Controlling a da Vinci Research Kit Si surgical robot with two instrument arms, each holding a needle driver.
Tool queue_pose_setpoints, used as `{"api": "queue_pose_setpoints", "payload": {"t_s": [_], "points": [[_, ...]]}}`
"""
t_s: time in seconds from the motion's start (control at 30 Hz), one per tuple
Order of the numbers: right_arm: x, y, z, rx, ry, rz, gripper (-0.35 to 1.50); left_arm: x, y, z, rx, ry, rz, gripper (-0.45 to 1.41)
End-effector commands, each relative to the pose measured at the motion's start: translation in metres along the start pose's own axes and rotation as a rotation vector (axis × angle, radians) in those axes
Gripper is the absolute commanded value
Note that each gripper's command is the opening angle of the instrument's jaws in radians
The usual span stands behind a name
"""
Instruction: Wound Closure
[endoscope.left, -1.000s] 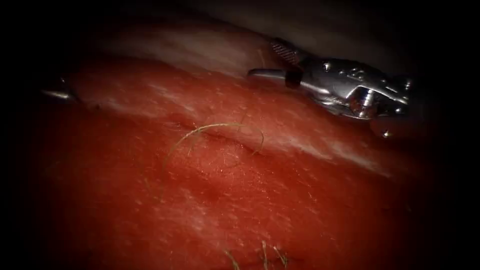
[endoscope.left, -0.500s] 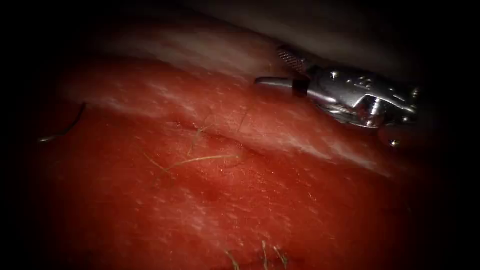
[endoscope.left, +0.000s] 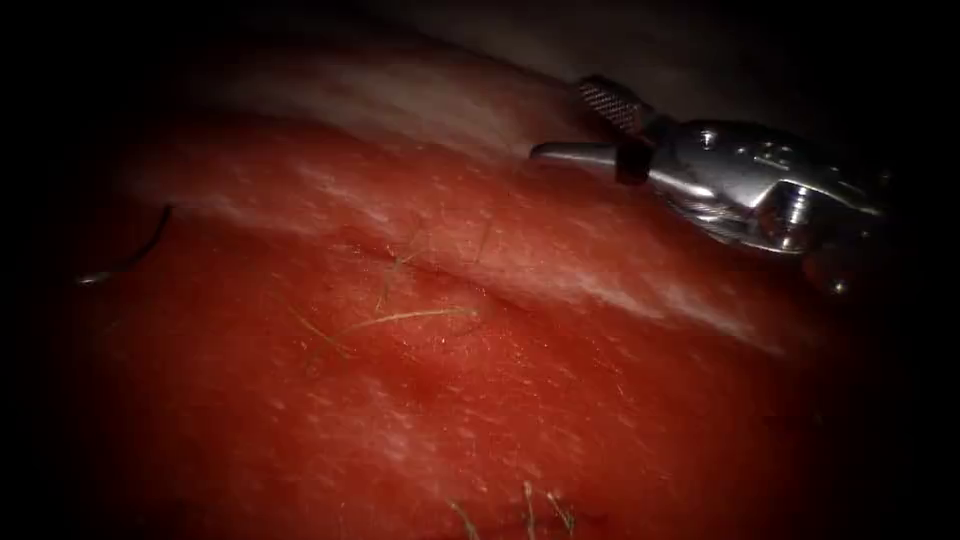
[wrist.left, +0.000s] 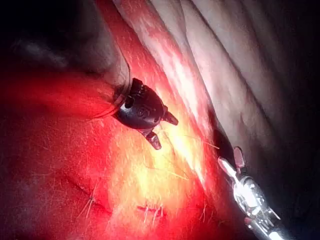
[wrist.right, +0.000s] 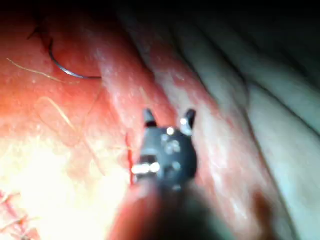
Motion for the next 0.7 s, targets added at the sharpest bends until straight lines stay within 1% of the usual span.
{"api": "queue_pose_setpoints", "payload": {"t_s": [0.03,0.07,0.1,0.13,0.17,0.23,0.3,0.33,0.4,0.43,0.5,0.7], "points": [[0.0009,-0.0009,0.0004,0.012,0.001,0.002,1.3,-0.001,0.0005,0.0023,-0.023,-0.011,0.016,0.22],[0.0014,-0.0013,-0.0002,0.021,0.001,0.0,1.3,-0.0018,0.0005,0.0045,-0.034,-0.031,0.035,0.16],[0.0015,-0.0015,-0.0005,0.024,0.003,0.001,1.3,-0.0024,0.0002,0.0058,-0.028,-0.04,0.052,0.17],[0.0016,-0.0017,-0.0007,0.028,0.002,-0.003,1.3,-0.0027,-0.0002,0.0066,-0.013,-0.045,0.071,0.18],[0.0018,-0.002,-0.0011,0.032,0.001,-0.002,1.3,-0.0036,-0.0011,0.0083,0.017,-0.062,0.118,0.16],[0.0018,-0.0022,-0.0013,0.035,0.001,-0.002,1.3,-0.0045,-0.0017,0.0097,0.028,-0.091,0.146,0.16],[0.0018,-0.0023,-0.0014,0.038,0.002,-0.002,1.3,-0.006,-0.0017,0.0114,0.021,-0.138,0.167,0.18],[0.0017,-0.0023,-0.0014,0.041,0.002,-0.003,1.3,-0.0068,-0.0014,0.0123,0.017,-0.168,0.176,0.2],[0.0017,-0.0022,-0.0014,0.041,0.003,-0.003,1.3,-0.0089,-0.0003,0.0153,-0.015,-0.255,0.196,0.34],[0.0017,-0.0022,-0.0014,0.041,0.003,-0.003,1.3,-0.0093,0.0001,0.0162,-0.028,-0.264,0.199,0.35],[0.0016,-0.0021,-0.0014,0.042,0.003,-0.003,1.3,-0.0097,0.0008,0.0176,-0.057,-0.26,0.209,0.36],[0.0016,-0.002,-0.0014,0.042,0.003,-0.004,1.3,-0.0097,0.0014,0.0178,-0.078,-0.27,0.201,0.43]]}}
